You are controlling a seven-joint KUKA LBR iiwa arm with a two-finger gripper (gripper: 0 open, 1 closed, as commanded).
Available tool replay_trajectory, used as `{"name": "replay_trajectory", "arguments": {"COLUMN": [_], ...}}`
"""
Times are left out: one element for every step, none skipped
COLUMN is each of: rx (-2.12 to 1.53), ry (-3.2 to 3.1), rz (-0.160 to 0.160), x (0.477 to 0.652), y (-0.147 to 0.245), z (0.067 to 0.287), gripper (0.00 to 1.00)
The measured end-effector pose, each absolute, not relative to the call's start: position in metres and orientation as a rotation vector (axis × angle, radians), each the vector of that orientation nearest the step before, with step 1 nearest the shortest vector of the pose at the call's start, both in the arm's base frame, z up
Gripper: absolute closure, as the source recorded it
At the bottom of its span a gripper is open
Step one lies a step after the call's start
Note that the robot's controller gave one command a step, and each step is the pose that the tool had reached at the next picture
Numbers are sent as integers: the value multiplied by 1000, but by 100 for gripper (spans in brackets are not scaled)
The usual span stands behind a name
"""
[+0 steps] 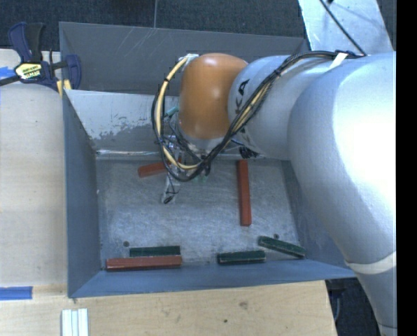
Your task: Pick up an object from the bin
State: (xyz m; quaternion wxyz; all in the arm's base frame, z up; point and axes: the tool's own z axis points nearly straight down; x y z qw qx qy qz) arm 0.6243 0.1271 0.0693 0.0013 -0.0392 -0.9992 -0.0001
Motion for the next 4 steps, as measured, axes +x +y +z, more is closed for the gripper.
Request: {"name": "replay_trajectory", "arguments": {"rx": [-122,-124,-125,-127], "ry": [-3138,-3142,-3145,-3144], "rz": [-1,-2,-2,-2], "x": [625,626,627,628], "y": [127,127,127,126], "z": [70,71,89,140], "gripper": [0,100,100,100]}}
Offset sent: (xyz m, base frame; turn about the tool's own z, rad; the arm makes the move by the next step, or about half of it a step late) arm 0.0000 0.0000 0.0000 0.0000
